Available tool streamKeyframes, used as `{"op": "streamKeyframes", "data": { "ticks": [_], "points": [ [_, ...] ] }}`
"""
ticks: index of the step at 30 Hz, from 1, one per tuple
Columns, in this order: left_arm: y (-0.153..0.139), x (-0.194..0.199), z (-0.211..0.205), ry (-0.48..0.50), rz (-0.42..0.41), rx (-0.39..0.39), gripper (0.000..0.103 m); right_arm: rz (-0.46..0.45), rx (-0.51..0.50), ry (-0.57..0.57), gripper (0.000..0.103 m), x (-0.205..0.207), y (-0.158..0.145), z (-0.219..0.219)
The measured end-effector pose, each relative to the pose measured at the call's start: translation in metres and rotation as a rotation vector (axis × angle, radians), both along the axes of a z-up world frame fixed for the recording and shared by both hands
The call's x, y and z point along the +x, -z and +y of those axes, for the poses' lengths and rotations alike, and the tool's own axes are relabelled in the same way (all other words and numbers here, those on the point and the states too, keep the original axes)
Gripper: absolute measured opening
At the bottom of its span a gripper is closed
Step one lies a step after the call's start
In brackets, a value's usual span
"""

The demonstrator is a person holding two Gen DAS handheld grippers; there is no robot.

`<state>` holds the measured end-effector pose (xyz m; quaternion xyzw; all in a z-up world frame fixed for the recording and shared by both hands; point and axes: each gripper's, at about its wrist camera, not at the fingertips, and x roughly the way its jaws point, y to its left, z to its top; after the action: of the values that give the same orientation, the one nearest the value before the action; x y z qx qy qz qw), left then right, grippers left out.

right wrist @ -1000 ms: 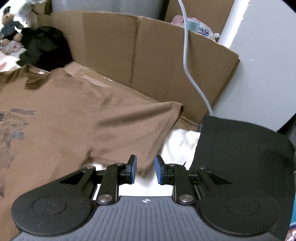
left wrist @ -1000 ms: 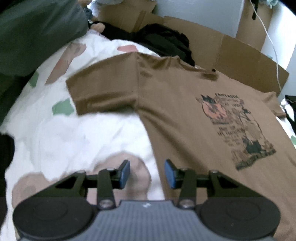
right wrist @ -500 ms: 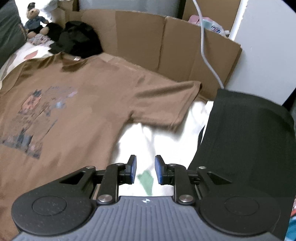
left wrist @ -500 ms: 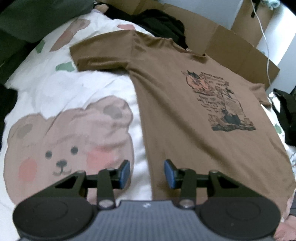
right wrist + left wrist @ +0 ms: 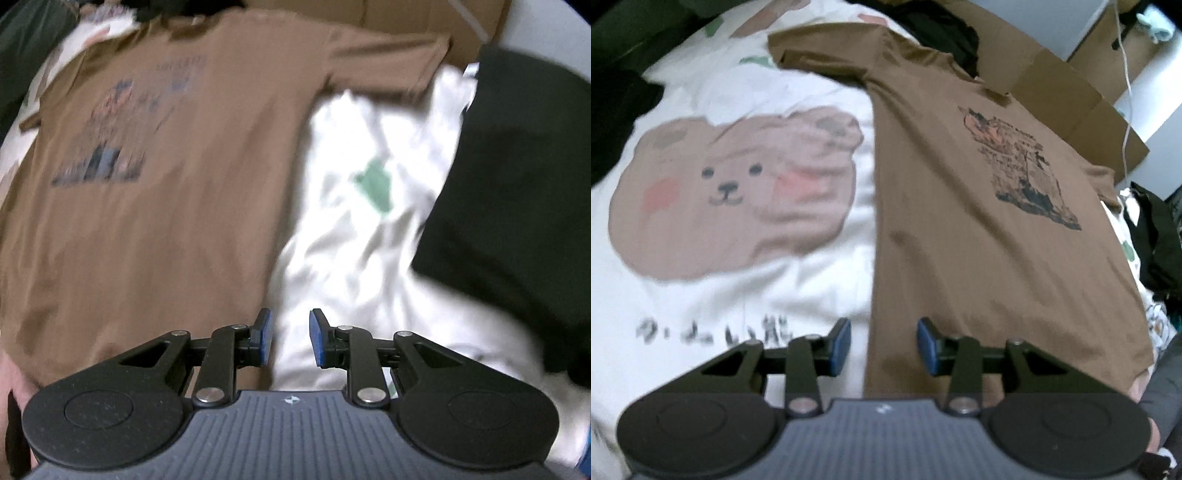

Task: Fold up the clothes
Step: 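Move both open grippers down to the brown T-shirt's hem, then pinch the hem with the left gripper while the right gripper pinches the hem corner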

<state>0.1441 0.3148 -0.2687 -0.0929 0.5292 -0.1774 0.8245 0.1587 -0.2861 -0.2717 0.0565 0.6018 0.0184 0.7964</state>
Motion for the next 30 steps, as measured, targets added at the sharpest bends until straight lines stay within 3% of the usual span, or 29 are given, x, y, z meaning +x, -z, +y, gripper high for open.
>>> {"op": "streamKeyframes", "data": {
  "ticks": [6, 7, 9, 12, 15, 22, 30],
  "points": [
    [0.009, -0.018, 0.001, -0.048, 0.026, -0.022, 0.033, 0.117, 0.011, -0.038, 0.025, -0.011, 0.02, 0.016],
    [0.009, -0.019, 0.0, -0.047, 0.03, -0.017, 0.029, 0.136, 0.012, -0.038, 0.025, -0.012, 0.023, 0.018],
    [0.01, -0.021, 0.0, -0.041, 0.048, -0.013, 0.011, 0.17, 0.027, -0.036, 0.025, -0.014, 0.027, 0.02],
    [0.012, -0.023, 0.003, -0.066, 0.068, -0.027, 0.005, 0.208, 0.053, -0.048, 0.026, -0.017, 0.029, 0.024],
    [0.01, -0.027, 0.005, -0.091, 0.077, -0.03, 0.004, 0.27, 0.079, -0.062, 0.034, -0.024, 0.035, 0.028],
    [0.0, -0.034, 0.009, -0.111, 0.081, -0.005, 0.003, 0.315, 0.09, -0.082, 0.034, -0.031, 0.044, 0.032],
    [-0.004, -0.04, 0.011, -0.12, 0.083, -0.003, 0.003, 0.321, 0.068, -0.119, 0.017, -0.04, 0.042, 0.039]
  ]
}}
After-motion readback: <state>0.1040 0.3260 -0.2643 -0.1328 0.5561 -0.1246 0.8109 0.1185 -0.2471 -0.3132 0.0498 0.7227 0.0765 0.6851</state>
